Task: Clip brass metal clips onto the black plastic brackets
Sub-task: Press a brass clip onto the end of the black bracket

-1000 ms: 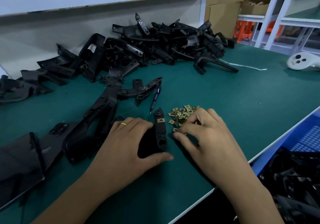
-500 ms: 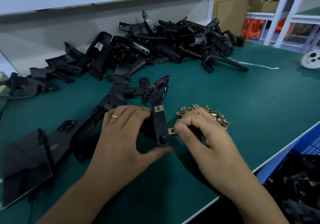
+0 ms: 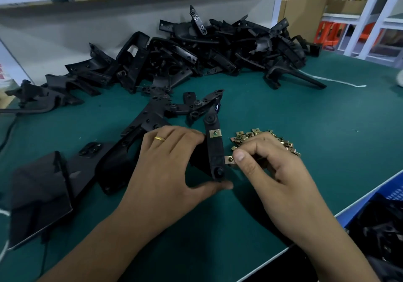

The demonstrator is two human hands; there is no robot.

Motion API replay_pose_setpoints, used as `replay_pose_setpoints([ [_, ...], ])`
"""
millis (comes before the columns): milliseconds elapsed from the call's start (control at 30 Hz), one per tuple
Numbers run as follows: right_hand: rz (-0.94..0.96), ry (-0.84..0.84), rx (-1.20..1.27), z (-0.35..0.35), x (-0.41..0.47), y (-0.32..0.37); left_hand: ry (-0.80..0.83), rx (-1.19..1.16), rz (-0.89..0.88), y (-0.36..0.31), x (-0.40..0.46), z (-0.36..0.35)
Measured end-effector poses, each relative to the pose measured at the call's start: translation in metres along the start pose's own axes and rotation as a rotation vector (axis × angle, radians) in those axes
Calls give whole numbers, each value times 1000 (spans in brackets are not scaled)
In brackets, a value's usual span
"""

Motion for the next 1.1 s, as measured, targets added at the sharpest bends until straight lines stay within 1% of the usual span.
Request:
replay_pose_setpoints([
  [233,11,2,-20,-2,1,2,22,15,1,0,0,-2],
  [533,57,4,-56,-2,1,6,17,66,-54,-5,-3,-7],
  [700,51,4,-82,-5,2,2,-1,109,-37,-6,-3,-7],
  [800,65,8,-64,-5,2,4,-16,120,-12,-8,-2,-7],
  [900,72,45,-51,-7,1,4,-11,106,-11,-10,-1,-9],
  [1100,28,131,95,-11,2,-1,-21,64,-39,-11,-3,-8],
])
Point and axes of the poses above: each hand's wrist, its own x-axis towards the middle knuckle, its own z-axis out of the back of the hand, y = z × x, the point moved 8 cm from there along x, towards the middle knuckle, and after that the axes turned 13 degrees about -x, right-handed, at the moved point
